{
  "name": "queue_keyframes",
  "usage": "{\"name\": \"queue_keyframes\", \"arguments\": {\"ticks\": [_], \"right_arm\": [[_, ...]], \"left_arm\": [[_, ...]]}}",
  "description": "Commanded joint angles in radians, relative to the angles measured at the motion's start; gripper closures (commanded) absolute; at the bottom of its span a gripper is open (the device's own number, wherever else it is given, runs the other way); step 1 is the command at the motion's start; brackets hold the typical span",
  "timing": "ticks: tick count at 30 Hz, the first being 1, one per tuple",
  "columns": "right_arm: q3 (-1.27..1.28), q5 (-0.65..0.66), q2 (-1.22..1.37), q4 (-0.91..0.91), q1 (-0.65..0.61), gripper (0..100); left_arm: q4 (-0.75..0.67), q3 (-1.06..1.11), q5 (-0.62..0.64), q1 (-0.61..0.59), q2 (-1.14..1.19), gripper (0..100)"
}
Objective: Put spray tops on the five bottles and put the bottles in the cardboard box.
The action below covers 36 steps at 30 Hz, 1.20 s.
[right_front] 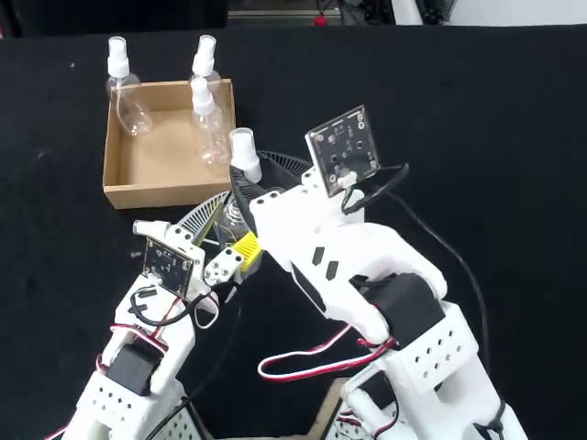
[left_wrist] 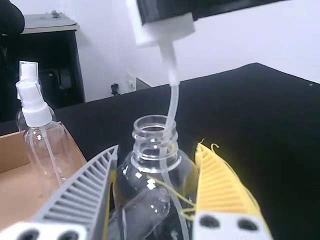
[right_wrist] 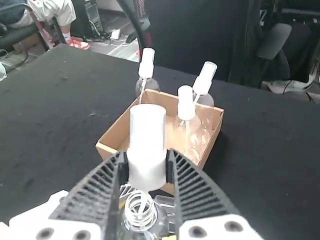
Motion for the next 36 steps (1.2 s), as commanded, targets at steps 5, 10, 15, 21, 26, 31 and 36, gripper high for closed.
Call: {"name": "queue_keyframes", "arguments": {"ticks": [5, 10, 15, 21, 26, 31, 36], "right_arm": [[-0.010, 0.009, -0.035, -0.009, -0.017, 79.3], [-0.064, 0.009, -0.036, 0.018, -0.018, 77.3], [-0.166, 0.009, -0.036, 0.081, -0.012, 77.6], [-0.268, 0.009, -0.028, 0.227, 0.172, 77.6], [-0.137, 0.009, -0.035, 0.255, 0.407, 77.6], [0.105, 0.009, -0.035, 0.103, 0.506, 77.6], [0.337, 0.006, -0.035, -0.100, 0.505, 77.6]], "left_arm": [[-0.014, 0.021, 0.000, -0.004, -0.015, 86], [-0.014, 0.021, 0.000, -0.004, -0.015, 86], [-0.014, 0.021, 0.000, -0.004, -0.015, 86], [-0.014, 0.021, 0.000, -0.004, -0.015, 86], [-0.014, 0.021, 0.000, -0.004, -0.015, 86], [-0.014, 0.021, 0.000, -0.002, -0.015, 86], [0.035, 0.021, 0.002, 0.002, -0.015, 86]]}}
